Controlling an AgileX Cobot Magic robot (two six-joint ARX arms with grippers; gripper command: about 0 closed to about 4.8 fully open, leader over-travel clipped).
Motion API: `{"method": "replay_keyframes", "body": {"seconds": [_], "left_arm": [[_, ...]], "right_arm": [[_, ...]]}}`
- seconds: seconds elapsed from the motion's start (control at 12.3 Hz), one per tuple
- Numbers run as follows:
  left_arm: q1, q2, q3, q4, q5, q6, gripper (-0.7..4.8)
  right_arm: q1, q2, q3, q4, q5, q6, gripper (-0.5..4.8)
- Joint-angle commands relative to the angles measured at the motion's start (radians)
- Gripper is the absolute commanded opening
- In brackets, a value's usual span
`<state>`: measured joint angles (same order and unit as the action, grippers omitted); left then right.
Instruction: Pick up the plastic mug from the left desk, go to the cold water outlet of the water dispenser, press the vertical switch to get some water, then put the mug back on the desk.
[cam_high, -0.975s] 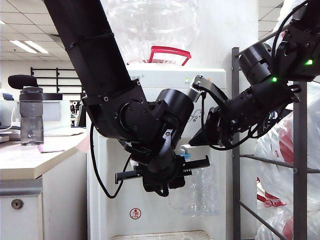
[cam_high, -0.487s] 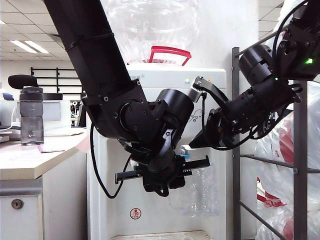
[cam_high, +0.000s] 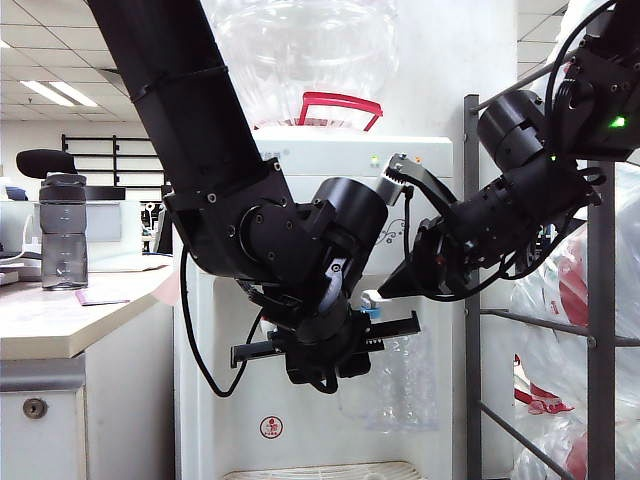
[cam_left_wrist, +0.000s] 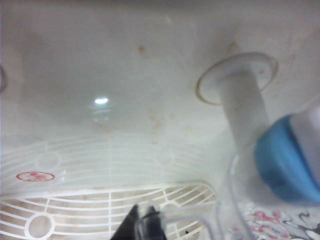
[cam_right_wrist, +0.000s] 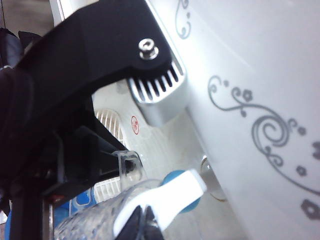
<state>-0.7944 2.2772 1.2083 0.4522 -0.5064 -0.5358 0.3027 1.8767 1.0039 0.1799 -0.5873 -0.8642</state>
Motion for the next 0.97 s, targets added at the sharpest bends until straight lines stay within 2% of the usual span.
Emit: {"method": "replay_keyframes", "body": {"seconds": [0.08,0.97], "left_arm": [[-0.01,-0.009,0.003,0.028,0.039,0.004,-0.07],[-0.01,-0.009,0.003,0.028,0.039,0.004,-0.07]], "right_arm": [[0.001,0.002,-0.002,-0.049,0.012,0.009,-0.05],[0.001,0.002,-0.002,-0.075,0.039,0.019,-0.05]]}}
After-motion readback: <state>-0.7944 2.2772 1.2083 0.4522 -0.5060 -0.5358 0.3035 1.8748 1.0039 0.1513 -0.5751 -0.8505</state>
